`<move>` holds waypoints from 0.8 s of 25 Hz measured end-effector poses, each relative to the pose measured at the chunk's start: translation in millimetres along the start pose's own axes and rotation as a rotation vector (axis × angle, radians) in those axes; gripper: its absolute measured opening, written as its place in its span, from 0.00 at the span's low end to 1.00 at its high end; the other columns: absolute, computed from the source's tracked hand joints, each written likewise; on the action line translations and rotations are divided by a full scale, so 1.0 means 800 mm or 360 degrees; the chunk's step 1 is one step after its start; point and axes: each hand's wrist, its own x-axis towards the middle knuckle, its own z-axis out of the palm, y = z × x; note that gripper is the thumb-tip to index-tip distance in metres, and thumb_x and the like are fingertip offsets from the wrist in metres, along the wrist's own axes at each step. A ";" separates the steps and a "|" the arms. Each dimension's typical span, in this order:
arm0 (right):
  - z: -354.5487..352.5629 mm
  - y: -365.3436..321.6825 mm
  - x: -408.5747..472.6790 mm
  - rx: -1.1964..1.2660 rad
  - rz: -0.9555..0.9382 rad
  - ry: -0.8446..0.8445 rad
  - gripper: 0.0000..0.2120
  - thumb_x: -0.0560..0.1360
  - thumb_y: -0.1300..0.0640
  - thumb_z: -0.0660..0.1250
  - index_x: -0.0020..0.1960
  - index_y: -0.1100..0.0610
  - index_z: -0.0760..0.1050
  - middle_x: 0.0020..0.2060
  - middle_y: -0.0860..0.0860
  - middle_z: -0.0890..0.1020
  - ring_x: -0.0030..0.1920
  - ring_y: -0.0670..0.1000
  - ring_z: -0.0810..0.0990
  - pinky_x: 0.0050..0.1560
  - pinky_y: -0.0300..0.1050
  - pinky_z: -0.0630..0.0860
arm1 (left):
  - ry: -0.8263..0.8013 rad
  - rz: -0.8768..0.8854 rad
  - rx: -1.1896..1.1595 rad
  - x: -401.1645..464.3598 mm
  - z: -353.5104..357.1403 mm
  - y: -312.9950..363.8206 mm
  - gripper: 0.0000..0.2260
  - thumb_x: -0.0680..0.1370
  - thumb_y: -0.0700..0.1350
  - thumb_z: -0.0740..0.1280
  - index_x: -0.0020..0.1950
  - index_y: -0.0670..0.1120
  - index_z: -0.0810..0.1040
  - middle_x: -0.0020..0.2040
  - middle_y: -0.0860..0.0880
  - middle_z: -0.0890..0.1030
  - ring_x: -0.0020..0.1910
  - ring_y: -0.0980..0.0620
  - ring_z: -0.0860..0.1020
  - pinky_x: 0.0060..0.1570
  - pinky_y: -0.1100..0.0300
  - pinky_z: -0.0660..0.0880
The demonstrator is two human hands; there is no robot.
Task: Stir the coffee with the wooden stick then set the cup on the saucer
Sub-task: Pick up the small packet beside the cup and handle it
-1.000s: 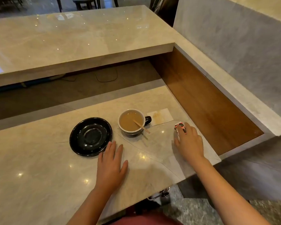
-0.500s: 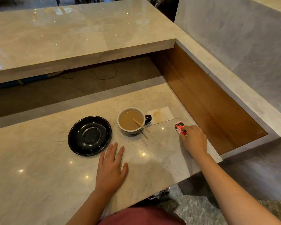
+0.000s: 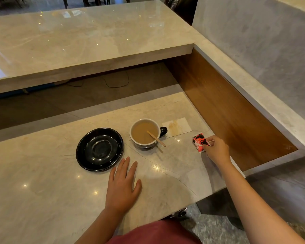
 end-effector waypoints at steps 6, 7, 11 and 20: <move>-0.003 -0.042 -0.027 0.0970 0.0063 -0.0291 0.06 0.77 0.63 0.62 0.51 0.58 0.76 0.45 0.57 0.82 0.33 0.48 0.83 0.25 0.38 0.76 | 0.0021 0.0002 -0.0016 0.000 -0.001 -0.001 0.27 0.76 0.57 0.52 0.73 0.49 0.63 0.75 0.45 0.59 0.74 0.50 0.50 0.70 0.46 0.49; 0.000 -0.055 -0.032 0.1058 0.0003 -0.0374 0.07 0.77 0.64 0.61 0.51 0.59 0.76 0.43 0.57 0.82 0.32 0.48 0.84 0.25 0.37 0.77 | 0.0021 0.0005 -0.0013 0.000 -0.001 0.000 0.27 0.76 0.57 0.52 0.73 0.50 0.63 0.75 0.45 0.59 0.74 0.50 0.50 0.70 0.46 0.49; 0.011 -0.107 -0.041 0.1244 -0.0218 -0.0545 0.13 0.75 0.69 0.61 0.46 0.52 0.76 0.45 0.55 0.81 0.35 0.52 0.85 0.28 0.37 0.79 | 0.0004 -0.0008 0.0005 -0.001 0.001 -0.001 0.27 0.76 0.58 0.52 0.73 0.51 0.62 0.75 0.46 0.58 0.74 0.51 0.49 0.71 0.47 0.48; 0.025 -0.160 -0.037 0.0215 -0.0872 -0.0190 0.21 0.72 0.66 0.68 0.60 0.50 0.70 0.47 0.50 0.78 0.41 0.49 0.78 0.39 0.38 0.76 | 0.0006 0.0001 0.0021 -0.001 0.004 -0.006 0.26 0.76 0.57 0.53 0.73 0.52 0.60 0.76 0.46 0.58 0.73 0.54 0.45 0.71 0.50 0.43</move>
